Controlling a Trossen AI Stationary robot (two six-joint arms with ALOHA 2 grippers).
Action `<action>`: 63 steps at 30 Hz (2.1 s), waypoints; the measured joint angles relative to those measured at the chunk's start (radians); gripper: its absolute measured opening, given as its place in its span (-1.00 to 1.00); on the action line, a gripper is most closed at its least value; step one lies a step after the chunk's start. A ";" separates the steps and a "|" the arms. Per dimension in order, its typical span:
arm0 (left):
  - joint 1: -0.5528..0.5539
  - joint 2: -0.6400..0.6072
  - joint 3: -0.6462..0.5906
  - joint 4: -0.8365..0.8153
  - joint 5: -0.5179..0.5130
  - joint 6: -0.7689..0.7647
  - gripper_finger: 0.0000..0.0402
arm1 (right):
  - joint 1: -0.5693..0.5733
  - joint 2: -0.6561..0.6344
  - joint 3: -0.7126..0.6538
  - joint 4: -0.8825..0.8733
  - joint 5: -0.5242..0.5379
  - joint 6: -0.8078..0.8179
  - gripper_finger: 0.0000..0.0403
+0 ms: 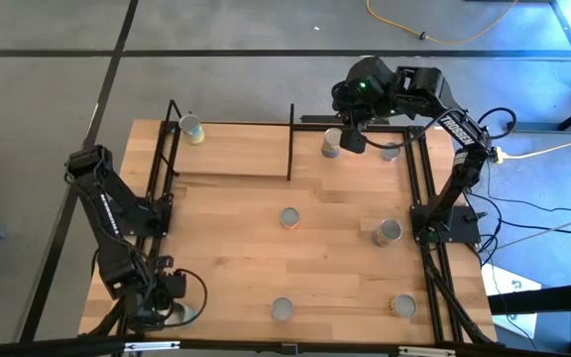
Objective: Pick and place cans onto a shelf
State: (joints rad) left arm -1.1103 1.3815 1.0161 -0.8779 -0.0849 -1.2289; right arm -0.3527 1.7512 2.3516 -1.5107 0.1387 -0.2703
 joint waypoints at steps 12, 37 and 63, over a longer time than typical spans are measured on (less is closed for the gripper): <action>0.000 0.038 0.000 0.003 0.024 -0.001 -0.71 | 0.000 0.000 0.000 0.000 0.000 0.000 -0.95; 0.012 0.071 0.002 0.003 0.055 -0.054 -0.87 | 0.000 0.000 0.000 0.003 0.000 0.000 -0.95; 0.109 -0.009 -0.003 -0.077 0.014 -0.123 -1.00 | 0.000 0.001 0.000 0.037 0.000 0.004 -0.95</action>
State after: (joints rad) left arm -1.0015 1.3721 1.0126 -0.9551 -0.0712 -1.3517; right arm -0.3525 1.7519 2.3516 -1.4737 0.1389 -0.2661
